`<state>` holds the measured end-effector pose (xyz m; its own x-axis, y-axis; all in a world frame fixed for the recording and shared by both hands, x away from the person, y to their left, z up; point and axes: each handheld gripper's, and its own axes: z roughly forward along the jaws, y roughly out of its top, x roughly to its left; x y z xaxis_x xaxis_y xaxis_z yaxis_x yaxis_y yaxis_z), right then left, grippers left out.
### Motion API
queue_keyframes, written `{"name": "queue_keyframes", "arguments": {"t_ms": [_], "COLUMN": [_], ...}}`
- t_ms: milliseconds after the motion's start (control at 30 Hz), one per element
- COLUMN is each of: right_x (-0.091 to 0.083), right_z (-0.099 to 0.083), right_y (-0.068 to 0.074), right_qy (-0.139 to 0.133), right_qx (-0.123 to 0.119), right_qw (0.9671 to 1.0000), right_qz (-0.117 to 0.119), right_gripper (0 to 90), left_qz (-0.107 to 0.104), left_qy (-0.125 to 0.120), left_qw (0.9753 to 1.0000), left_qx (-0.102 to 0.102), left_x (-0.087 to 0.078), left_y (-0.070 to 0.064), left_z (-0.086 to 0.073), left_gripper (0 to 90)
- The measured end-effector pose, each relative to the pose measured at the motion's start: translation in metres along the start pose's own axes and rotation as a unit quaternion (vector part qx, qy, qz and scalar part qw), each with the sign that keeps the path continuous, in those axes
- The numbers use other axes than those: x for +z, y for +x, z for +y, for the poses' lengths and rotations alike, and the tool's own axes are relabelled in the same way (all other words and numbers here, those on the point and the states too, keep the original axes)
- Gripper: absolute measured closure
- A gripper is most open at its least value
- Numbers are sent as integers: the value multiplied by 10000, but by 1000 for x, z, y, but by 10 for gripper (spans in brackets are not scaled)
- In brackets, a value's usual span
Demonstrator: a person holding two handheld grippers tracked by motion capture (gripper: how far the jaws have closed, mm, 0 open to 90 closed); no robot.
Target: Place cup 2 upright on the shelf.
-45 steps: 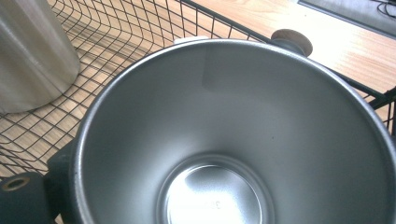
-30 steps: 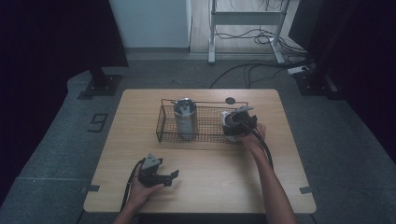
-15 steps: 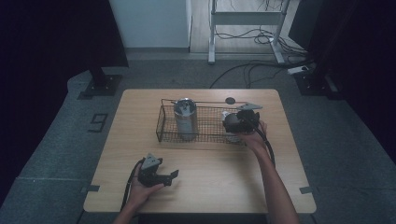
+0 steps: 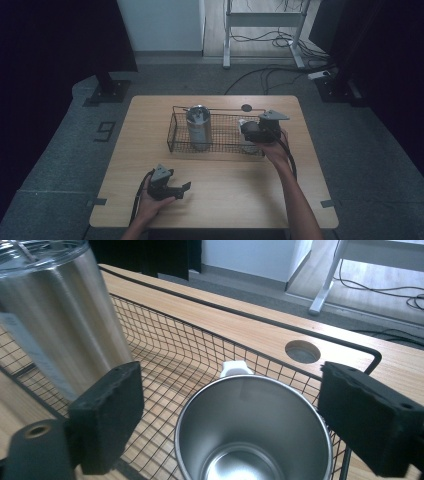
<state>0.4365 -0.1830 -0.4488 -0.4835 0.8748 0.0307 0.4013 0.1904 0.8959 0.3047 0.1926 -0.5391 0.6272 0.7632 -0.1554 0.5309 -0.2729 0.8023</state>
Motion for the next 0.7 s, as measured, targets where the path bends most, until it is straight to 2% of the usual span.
{"name": "queue_keyframes", "arguments": {"t_ms": [167,233,467,700], "right_x": [-6,-11,-28,-44], "right_z": [-5,-7,-15,-24], "right_y": [0,0,0,0], "right_qy": [-7,-125,-222,-265], "right_qx": [32,30,117,83], "right_qw": [10000,9999,9996,9995], "right_qz": [6,20,86,163], "right_gripper": [128,140,135,137], "left_qz": [3,3,5,17], "left_qy": [7,8,18,0], "left_qw": [10000,10000,10000,10000], "left_qx": [-1,-4,16,-2], "left_x": [1,1,1,1], "left_y": [-1,-1,-1,-1], "left_z": [0,0,0,0], "left_gripper": [98,98,98,98]}}
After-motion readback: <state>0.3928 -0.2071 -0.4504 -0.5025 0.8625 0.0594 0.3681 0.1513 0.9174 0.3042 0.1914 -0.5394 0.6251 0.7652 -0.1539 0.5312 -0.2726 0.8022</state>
